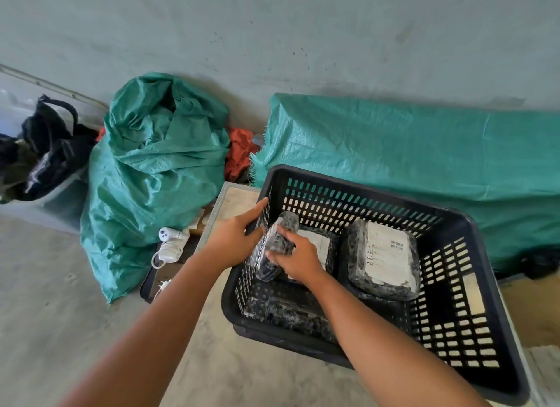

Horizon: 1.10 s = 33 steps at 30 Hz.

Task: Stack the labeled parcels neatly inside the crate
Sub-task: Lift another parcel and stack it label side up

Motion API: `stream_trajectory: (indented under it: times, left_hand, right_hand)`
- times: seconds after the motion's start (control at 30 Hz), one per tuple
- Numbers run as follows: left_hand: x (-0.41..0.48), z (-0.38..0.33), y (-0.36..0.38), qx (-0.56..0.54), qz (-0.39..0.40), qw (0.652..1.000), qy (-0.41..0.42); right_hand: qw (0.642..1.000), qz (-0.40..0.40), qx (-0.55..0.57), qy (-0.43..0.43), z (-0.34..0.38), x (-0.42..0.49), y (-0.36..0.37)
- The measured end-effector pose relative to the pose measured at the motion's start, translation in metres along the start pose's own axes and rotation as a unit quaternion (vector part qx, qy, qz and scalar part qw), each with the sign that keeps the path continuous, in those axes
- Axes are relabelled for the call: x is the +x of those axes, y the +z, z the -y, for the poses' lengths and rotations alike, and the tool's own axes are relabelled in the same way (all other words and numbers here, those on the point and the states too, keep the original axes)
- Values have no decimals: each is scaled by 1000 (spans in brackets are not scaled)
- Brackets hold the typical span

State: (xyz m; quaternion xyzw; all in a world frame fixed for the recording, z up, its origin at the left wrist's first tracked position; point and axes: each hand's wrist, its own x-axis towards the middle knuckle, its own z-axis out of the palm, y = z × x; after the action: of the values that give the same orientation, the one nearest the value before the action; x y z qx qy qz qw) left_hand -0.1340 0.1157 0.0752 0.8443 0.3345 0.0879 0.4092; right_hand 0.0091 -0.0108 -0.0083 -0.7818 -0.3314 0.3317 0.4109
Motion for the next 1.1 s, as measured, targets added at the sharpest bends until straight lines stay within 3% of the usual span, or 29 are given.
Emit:
stream_trajectory:
  times: [0.17,0.3,0.4,0.47,0.63,0.87,1.1]
  left_hand:
    - [-1,1,0,-12,-3,1000,-10]
    - [0,0,1,8,-4,1000,-9]
    - [0,-8,-3,80,-64,990,95]
    - [1,-21,-5,52,-85,979,179]
    - [2,-64,2,2,42,974,222]
    - [3,-88,12,-18,122,960,253]
    - [10,-79,10,-73,176,968,165]
  right_hand:
    - [998,-36,46,-3,4,-5,-29]
    - [998,-53,8,-14,16,-19,-64]
    - [996,-67,17,-49,31,-36,-95]
    - [995,-64,29,-67,42,-46,-118]
    - [991,-33,58,-115,63,-62,-176]
    - [992,-37,89,-78,79,-64,-218]
    - [988,-41,141,-52,64,-53,-218]
